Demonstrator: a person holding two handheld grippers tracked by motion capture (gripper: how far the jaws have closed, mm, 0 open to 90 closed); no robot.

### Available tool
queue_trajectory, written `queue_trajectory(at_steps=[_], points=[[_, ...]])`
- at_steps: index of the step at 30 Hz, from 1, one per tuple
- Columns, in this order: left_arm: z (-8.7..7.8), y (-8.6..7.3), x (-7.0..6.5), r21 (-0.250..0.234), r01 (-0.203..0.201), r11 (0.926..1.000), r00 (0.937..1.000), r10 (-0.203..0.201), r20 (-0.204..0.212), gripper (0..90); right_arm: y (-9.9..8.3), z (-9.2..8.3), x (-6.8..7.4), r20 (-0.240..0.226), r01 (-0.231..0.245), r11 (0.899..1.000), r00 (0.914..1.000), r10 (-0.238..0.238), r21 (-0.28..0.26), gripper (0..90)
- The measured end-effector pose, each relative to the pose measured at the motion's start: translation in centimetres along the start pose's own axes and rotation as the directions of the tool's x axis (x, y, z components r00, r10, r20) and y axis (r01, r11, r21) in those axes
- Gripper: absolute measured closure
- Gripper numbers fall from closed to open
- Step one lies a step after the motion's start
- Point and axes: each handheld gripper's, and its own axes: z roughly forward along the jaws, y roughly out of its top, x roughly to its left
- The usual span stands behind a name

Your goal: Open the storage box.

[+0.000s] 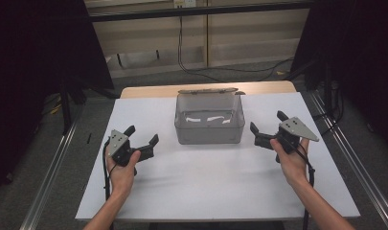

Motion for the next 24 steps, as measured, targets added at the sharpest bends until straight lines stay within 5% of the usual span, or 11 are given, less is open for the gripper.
queue_trajectory(at_steps=[6, 24], points=[[-2.3, -0.2, -0.1, -0.034, 0.004, 0.9994, 1.0, -0.004, -0.002, 2.9, -0.9, -2.1, -0.4, 0.022, -0.003, 1.0, 0.9998, 0.003, -0.001, 0.0], [-7.4, -2.1, -0.9, -0.012, 0.017, 0.9998, 0.9978, -0.017, -0.064, 4.5, -3.1, -7.5, -0.9, 0.088, -0.032, 0.999, 0.9957, 0.029, 0.036, 0.0]])
